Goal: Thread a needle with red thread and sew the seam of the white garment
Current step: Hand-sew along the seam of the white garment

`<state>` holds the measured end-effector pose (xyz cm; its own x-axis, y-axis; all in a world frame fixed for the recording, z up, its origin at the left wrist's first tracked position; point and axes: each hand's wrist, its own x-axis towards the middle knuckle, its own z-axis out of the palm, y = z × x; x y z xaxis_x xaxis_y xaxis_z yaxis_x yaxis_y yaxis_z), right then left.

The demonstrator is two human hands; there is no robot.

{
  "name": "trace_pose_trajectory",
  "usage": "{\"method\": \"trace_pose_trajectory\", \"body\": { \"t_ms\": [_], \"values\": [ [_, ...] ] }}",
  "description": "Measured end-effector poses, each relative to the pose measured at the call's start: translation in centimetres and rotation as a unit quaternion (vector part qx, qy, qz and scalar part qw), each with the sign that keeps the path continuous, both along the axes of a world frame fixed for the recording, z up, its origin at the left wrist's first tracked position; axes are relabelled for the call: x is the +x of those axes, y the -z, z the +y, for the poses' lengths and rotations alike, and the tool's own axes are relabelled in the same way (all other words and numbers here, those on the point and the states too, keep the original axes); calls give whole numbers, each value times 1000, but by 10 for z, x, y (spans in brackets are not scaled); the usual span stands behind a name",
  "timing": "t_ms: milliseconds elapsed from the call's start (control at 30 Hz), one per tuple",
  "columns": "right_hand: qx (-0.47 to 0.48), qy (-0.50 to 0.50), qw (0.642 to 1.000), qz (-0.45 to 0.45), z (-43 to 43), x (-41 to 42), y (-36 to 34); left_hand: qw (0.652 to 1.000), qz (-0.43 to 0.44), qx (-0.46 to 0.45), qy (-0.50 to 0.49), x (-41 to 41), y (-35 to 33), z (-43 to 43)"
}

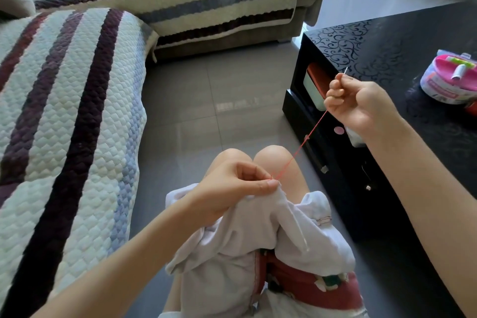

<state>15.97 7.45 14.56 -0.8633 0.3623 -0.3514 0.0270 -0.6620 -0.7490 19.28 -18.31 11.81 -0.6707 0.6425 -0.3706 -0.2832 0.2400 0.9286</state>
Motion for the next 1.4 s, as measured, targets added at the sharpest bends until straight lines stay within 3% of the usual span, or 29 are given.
{"method": "trace_pose_trajectory", "body": {
  "t_ms": [67, 133, 200, 267, 400, 500, 1000, 1200, 1400],
  "values": [
    [51, 72, 995, -37, 21, -17, 15, 1000, -11, 6, 6, 1, 1, -3],
    [220, 142, 962, -82, 34, -23, 27, 1000, -20, 19, 0, 3, -1, -4],
    [385, 123, 909, -98, 27, -17, 30, 999, -25, 26, -11, 5, -2, -5],
    [467, -20, 882, -68, 2, 1, 26, 999, -27, 27, -14, 5, -2, -6],
    [438, -370, 819, 23, -43, 52, 21, 999, -29, 30, -7, 6, -4, -5],
    [413, -486, 770, 31, -54, 75, 30, 999, -30, 30, -4, 6, -5, -5],
    [373, -317, 865, 105, -51, 78, 2, 1000, -9, -28, -4, 10, -11, -3],
    [358, -196, 912, 48, -50, 71, -1, 999, -11, -38, -18, 12, -10, -5],
    [378, -138, 916, 2, -49, 67, 5, 999, -19, -35, -18, 13, -10, -5]
  ]
}}
